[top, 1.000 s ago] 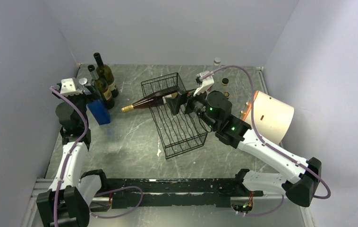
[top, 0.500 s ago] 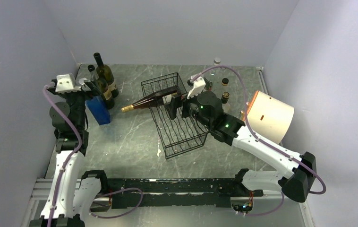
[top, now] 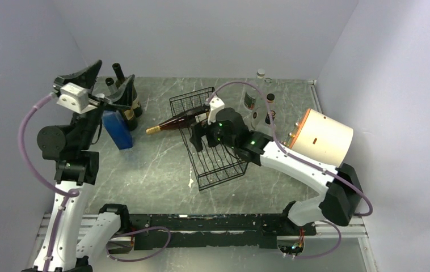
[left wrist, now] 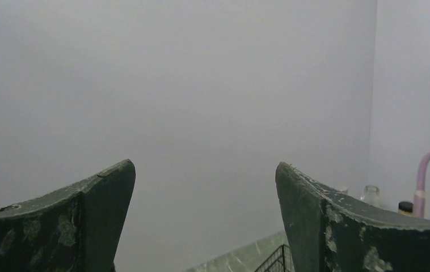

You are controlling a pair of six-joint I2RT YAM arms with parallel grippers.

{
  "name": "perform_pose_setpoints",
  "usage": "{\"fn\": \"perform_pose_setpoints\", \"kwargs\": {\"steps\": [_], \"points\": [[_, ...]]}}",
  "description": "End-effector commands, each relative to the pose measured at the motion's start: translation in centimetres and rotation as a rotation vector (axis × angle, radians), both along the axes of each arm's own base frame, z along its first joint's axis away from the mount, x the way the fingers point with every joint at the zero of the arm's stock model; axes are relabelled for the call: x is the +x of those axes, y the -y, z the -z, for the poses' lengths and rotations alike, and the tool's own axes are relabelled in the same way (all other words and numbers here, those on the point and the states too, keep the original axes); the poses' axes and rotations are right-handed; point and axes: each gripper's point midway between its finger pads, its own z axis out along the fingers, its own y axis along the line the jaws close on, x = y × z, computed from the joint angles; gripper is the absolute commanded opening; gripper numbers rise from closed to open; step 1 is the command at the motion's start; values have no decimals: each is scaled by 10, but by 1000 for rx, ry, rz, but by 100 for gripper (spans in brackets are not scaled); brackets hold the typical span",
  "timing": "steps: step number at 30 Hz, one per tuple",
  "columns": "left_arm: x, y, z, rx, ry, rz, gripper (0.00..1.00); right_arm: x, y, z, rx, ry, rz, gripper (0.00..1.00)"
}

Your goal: Take the wine bottle off the wine rack

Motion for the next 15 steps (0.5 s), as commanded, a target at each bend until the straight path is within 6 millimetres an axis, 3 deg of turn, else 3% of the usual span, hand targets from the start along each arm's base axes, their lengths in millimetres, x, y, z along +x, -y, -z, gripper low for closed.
{"fn": "perform_pose_setpoints", "kwargs": {"steps": [1, 3, 8, 11, 15], "points": [[15, -3, 37, 39, -36, -77, 98, -8, -31, -11, 16, -6, -88, 100], [17, -19, 49, 22, -47, -171, 98, -9, -43, -6, -23, 6, -117, 100], [13, -59, 54, -58, -57, -381, 100, -16, -88, 10, -202, 155, -240, 100], [14, -69, 61, -73, -56, -441, 100, -7, -110, 23, -376, 347, -292, 100], [16, -73, 64, -96, -71, -457, 99, -6, -137, 60, -642, 605, -515, 100]]}}
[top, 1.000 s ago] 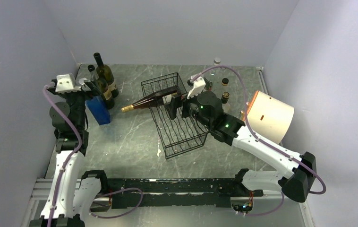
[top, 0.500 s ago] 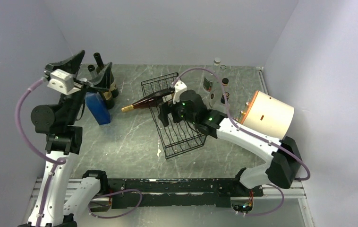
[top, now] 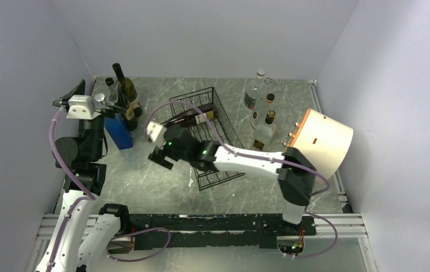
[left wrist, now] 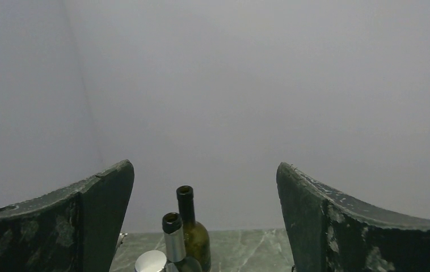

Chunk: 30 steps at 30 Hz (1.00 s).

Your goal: Take the wine bottle off the wine rack

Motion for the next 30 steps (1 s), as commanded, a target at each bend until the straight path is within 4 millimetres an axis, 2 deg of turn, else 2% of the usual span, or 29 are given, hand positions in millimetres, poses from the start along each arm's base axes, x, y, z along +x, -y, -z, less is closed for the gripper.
{"fn": "perform_pose_setpoints", "kwargs": {"steps": [1, 3, 8, 10, 12, 16, 21, 26, 30], "points": [[-2, -13, -4, -30, 27, -72, 98, 24, -14, 26, -299, 380, -184, 100], [-2, -12, -4, -19, 30, -70, 97, 39, -22, 34, -358, 465, -213, 100], [-4, -28, -2, -48, 33, -151, 97, 79, -37, 56, -418, 562, -236, 100], [-4, -31, -1, -56, 33, -167, 98, 97, -44, 57, -432, 622, -212, 100], [-1, -32, 3, -54, 25, -176, 98, 112, -49, 60, -460, 684, -184, 100], [1, -31, 5, -47, 19, -173, 97, 135, -53, 82, -562, 767, -181, 100], [-1, -33, 3, -46, 26, -186, 97, 151, -61, 93, -572, 811, -221, 100], [0, -33, 4, -43, 26, -186, 96, 173, -60, 103, -586, 860, -195, 100], [0, -34, 5, -46, 24, -190, 96, 178, -65, 112, -603, 890, -213, 98]]}}
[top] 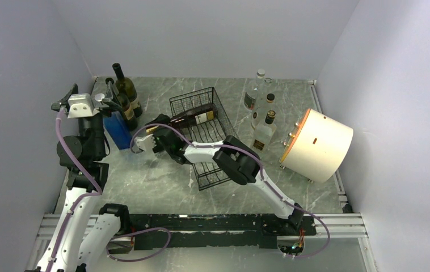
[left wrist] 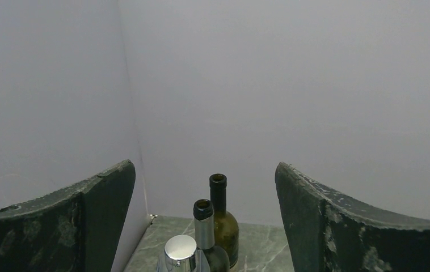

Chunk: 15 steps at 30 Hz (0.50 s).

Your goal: Take the wine bottle off the wine rack

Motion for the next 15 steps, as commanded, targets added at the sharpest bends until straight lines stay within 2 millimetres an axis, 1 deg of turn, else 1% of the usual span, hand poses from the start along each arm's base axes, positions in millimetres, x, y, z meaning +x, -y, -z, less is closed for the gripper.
{"fn": "perform_pose_setpoints", "kwargs": {"steps": [1, 2, 3, 5, 6, 9, 12, 15], "points": [[-4, -2, -7, -4, 38, -15, 96, 12, -10, -4, 3, 88, -28, 96], [-4, -2, -7, -4, 37, -15, 96, 13, -9, -4, 3, 105, -29, 93], [-4, -3, -7, -4, 37, -17, 96, 12, -9, -4, 2, 118, -34, 87], [-3, -3, -6, -7, 37, -20, 96, 9, -11, -5, 3, 133, -52, 70], [-3, -3, -6, -8, 36, -19, 96, 7, -12, -6, 14, 141, -60, 65], [-3, -2, -7, -7, 38, -12, 96, 0, -14, -9, 28, 157, -82, 59], [-3, -2, -6, -8, 37, -14, 96, -10, -17, -6, 31, 154, -114, 55], [-3, -2, -6, -11, 38, -11, 96, -20, -20, -5, 35, 150, -139, 48]]}}
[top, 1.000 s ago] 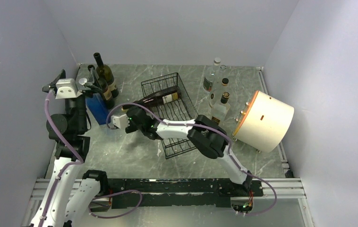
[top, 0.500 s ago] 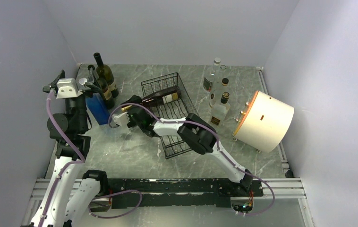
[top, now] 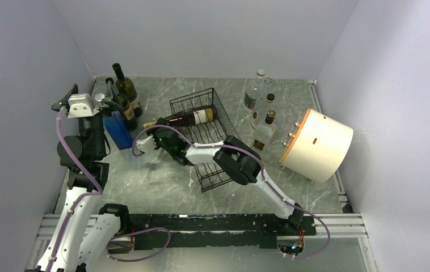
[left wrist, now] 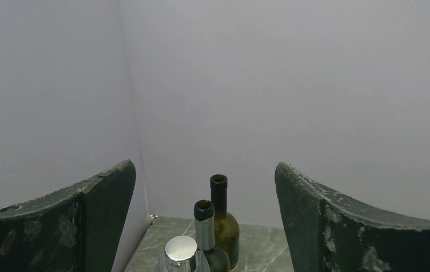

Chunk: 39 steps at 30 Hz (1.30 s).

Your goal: Take the wine bottle off the wine rack

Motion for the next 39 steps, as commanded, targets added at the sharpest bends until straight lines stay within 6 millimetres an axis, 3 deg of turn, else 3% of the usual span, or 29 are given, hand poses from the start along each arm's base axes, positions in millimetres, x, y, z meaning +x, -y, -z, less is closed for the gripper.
{"fn": "perform_pose_setpoints", "kwargs": {"steps": [1, 6, 15, 21, 25, 28, 32, 37, 39], "points": [[-3, 0, -6, -6, 30, -3, 96, -26, -15, 5, 45, 56, -81, 45], [-1, -1, -5, -9, 27, -5, 96, -64, -21, 3, 55, 51, -137, 37], [0, 2, -5, -17, 20, 14, 95, -112, -7, -14, 111, 103, -168, 28], [2, 3, -3, -15, 13, 15, 95, -158, -24, -38, 198, 116, -293, 25], [3, 3, -3, -13, 11, 15, 95, -173, -32, -54, 256, 125, -324, 17], [4, 2, -1, -14, 7, 9, 95, -197, -39, -69, 308, 61, -381, 12], [4, 3, -3, -15, 7, 18, 94, -215, -37, -100, 411, 2, -413, 8], [4, 0, -2, -18, 7, 6, 94, -247, -40, -117, 453, -56, -483, 2], [4, 0, -2, -19, 5, 9, 94, -257, -40, -134, 492, -72, -505, 0]]}}
